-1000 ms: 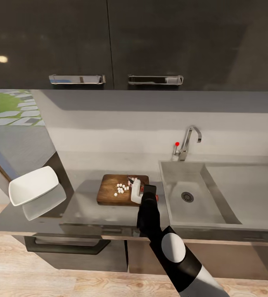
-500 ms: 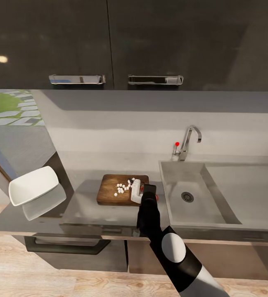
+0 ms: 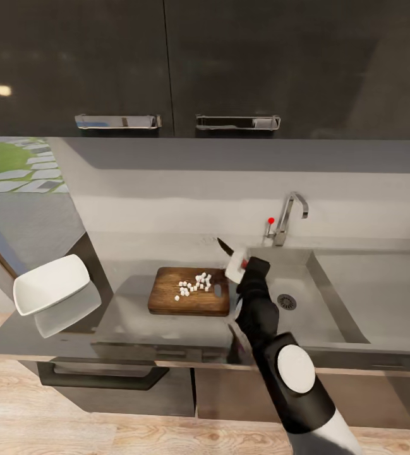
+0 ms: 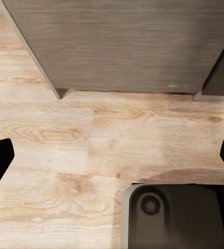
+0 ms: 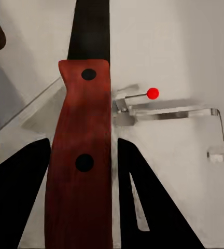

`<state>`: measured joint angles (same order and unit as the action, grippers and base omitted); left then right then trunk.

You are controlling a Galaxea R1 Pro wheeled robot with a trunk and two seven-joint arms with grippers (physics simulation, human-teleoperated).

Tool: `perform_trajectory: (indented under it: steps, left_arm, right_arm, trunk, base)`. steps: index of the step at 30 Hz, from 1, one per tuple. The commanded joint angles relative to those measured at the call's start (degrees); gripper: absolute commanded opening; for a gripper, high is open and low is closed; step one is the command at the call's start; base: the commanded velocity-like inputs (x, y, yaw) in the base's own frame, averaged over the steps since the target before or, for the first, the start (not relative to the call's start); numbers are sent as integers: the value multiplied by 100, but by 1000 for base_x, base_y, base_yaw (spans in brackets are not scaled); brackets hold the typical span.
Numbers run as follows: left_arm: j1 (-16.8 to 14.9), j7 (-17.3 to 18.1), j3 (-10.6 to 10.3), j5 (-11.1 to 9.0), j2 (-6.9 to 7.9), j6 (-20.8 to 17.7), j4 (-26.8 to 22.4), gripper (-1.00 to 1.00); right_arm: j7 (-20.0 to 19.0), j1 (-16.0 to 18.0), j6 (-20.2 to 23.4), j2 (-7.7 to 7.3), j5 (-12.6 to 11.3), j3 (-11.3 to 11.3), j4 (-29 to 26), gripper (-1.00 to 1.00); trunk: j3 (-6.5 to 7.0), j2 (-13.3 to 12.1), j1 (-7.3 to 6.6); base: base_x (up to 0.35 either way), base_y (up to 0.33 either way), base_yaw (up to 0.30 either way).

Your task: In the kitchen, take the Vidalia onion out of the sink, dice it on the chopping board with the paring knife, put the diced onion into the bowl on the countertop, then place both the paring knife and the chopping board into the sink.

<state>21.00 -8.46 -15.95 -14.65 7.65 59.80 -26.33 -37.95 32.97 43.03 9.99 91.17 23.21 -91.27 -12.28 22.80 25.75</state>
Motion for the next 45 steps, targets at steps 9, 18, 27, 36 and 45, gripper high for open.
perform_trajectory:
  steps: [9,18,27,36,45]
  left_arm:
    - [0,-59,-49,-15,7,6,35,100]
    - [-12,-59,-49,-19,8,6,111,100]
    - [-30,-67,-49,-20,0,-3,116,100]
    - [-35,-76,-49,-20,7,-2,123,100]
    - [-35,-77,-49,-20,1,4,224,100]
  right_arm:
    - [-47,23,-722,1,-1648,-1978,-13,-100]
    - [-39,25,-793,-428,-4451,-3398,-1,-100]
    - [-38,25,-818,-663,-5400,-4410,66,-100]
    - [79,25,-822,-617,-5431,-4871,416,-100]
    - [944,25,-802,-411,-5452,-4880,992,-100]
  trunk:
    - [-10,12,4]
    - [-10,12,4]
    - [-10,12,4]
    - [-10,12,4]
    - [-10,12,4]
  base:
    - [0,0,0]
    - [0,0,0]
    - [0,0,0]
    - [0,0,0]
    - [0,0,0]
